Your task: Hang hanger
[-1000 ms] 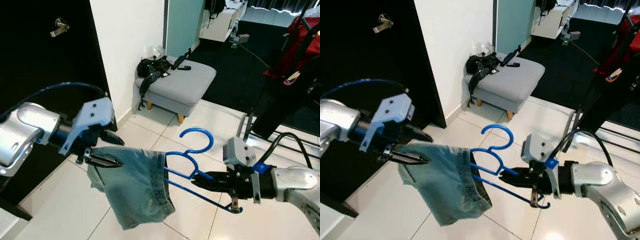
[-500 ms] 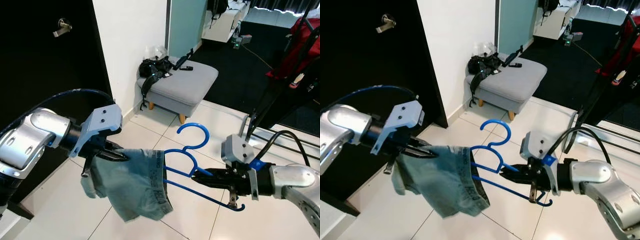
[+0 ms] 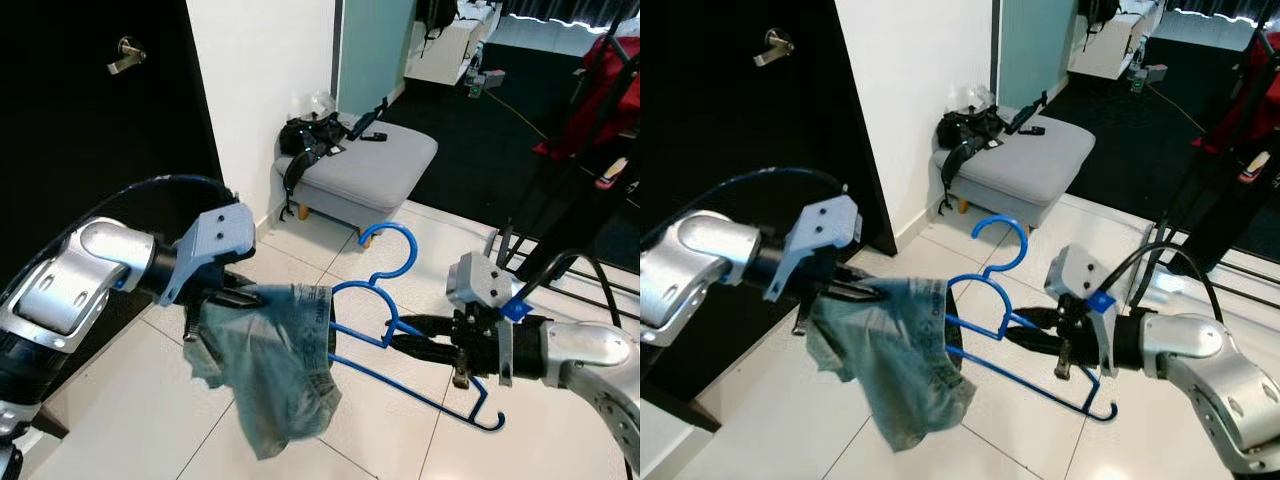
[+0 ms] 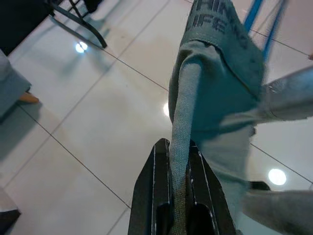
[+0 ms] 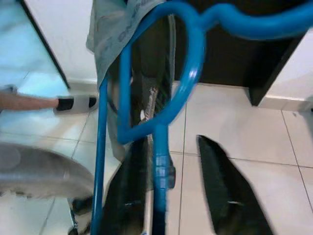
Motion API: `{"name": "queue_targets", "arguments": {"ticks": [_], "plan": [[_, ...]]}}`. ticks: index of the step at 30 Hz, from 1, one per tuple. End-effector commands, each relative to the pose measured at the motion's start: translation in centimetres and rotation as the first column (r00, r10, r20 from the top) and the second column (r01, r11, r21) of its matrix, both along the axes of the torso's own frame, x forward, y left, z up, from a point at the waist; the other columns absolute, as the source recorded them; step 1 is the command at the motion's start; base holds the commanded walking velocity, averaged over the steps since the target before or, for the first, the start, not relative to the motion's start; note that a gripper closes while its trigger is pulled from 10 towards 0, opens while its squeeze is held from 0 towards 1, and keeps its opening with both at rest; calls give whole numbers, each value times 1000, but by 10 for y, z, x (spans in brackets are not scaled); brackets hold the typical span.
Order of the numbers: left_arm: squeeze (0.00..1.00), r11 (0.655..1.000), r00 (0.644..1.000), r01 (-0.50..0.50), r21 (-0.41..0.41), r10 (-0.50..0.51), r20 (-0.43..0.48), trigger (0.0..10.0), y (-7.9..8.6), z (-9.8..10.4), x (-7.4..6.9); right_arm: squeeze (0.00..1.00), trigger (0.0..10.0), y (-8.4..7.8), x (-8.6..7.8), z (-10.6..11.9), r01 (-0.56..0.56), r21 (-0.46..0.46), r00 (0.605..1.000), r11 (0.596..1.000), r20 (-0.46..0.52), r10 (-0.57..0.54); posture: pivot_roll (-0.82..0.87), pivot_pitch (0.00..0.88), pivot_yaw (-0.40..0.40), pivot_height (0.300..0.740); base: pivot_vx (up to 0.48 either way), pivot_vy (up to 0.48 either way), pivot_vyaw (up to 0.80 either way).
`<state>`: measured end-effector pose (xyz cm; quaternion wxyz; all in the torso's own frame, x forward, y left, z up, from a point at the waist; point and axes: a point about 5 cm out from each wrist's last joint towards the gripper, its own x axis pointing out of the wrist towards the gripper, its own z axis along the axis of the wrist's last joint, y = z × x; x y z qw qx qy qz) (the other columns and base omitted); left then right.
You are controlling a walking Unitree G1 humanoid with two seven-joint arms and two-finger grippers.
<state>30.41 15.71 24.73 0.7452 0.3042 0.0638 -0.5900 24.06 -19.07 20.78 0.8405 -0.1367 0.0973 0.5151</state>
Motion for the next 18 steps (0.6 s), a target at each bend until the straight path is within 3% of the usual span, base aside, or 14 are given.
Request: {"name": "queue_targets", "arguments": {"ticks": [1,3,7,8,10,12,18], "plan": [[0,999,999,9,-46,-8,35,0,-7,4,2,1000,10000,6,-4,5,-45,75,999,996,7,45,-30,87,33,740,0,0,0],[0,998,998,-4,-66,8,66,0,-3,9,3,1000,10000,-10,-9,5,21,117,1000,993,-6,-21,-31,92,29,740,0,0,0],[0,998,997,-12,-69,17,79,0,1,11,4,1000,10000,-18,-13,5,55,134,998,989,-15,-54,-34,95,28,740,0,0,0],[0,997,995,-21,-70,28,97,0,5,14,5,1000,10000,-30,-18,3,109,150,994,983,-26,-106,-35,96,27,740,0,0,0],[0,997,995,-21,-70,28,97,0,5,14,5,1000,10000,-30,-18,3,109,150,994,983,-26,-106,-35,96,27,740,0,0,0],[0,996,991,-39,-76,48,127,0,10,18,9,1000,10000,-52,-31,0,212,162,977,964,-48,-207,-52,100,27,740,0,0,0],[0,995,985,-54,-86,67,160,0,13,22,14,1000,10000,-68,-44,-3,296,155,955,942,-64,-290,-64,99,31,740,0,0,0]]}}
